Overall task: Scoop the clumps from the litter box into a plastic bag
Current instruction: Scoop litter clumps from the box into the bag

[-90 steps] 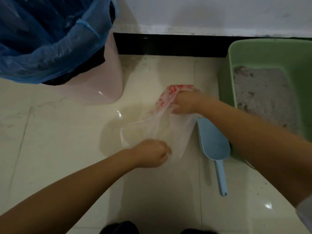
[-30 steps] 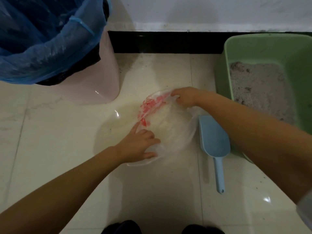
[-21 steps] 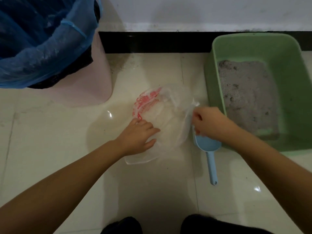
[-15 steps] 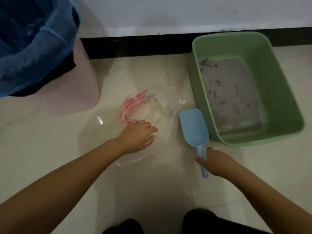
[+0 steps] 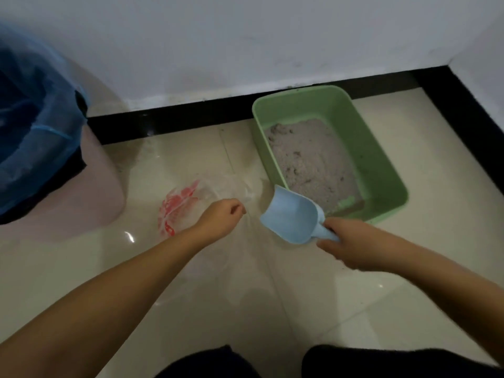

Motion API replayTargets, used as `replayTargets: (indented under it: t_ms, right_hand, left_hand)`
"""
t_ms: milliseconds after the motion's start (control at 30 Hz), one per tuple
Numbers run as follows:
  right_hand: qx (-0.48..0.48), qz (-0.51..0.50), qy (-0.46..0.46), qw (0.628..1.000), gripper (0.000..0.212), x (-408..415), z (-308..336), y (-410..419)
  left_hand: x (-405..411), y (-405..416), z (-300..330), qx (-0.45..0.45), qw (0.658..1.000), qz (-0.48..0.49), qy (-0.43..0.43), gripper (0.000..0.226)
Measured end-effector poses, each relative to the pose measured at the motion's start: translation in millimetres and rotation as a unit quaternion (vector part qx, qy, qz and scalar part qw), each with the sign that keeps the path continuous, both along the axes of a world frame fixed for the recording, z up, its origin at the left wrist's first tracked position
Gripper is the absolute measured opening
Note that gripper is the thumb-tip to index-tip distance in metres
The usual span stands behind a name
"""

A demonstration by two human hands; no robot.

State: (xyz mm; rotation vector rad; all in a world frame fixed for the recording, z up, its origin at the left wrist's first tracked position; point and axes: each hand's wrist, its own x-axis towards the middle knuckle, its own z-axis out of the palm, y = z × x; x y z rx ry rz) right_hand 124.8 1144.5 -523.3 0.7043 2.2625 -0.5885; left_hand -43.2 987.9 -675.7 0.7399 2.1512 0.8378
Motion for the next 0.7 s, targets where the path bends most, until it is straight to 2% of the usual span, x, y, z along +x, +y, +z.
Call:
replayTargets:
  t_ms: [133,267,333,433,533,633,700]
  right_hand:
    - [0.1,0.003,0.009,0.995,0.014,-17,70,48]
    - [0.2,0.037,-0.02,0.979,0.035,-29,68,111]
    - [0.204,0.039,-0.025,0.978,0.042,-35,40,141]
    - [0.214,0.071,0.03,0.974,0.044,-39,-10,170]
    - [0.277,0.144,0.118,0.943,0.039,-41,-47,183]
    - [0.285,0.199,0.193,0.918,0.033,-60,-70,195]
    - [0.269,0.21,0.205,0.917,0.034,-81,-79,203]
  left_hand:
    - [-2,42,33,0.022,0.999,-0.022,-0.009,0.028]
    - [10,94,73,-0.077,0.989,-0.085,-0.089,0.042]
    - [24,115,76,-0.119,0.984,-0.041,-0.125,0.044]
    - [61,135,56,-0.123,0.988,0.078,-0.054,0.049]
    - [100,138,24,-0.043,0.972,0.224,-0.064,0.059]
    - [127,139,-2,0.018,0.949,0.305,-0.075,0.049]
    - [134,143,-6,0.023,0.935,0.345,-0.079,0.045]
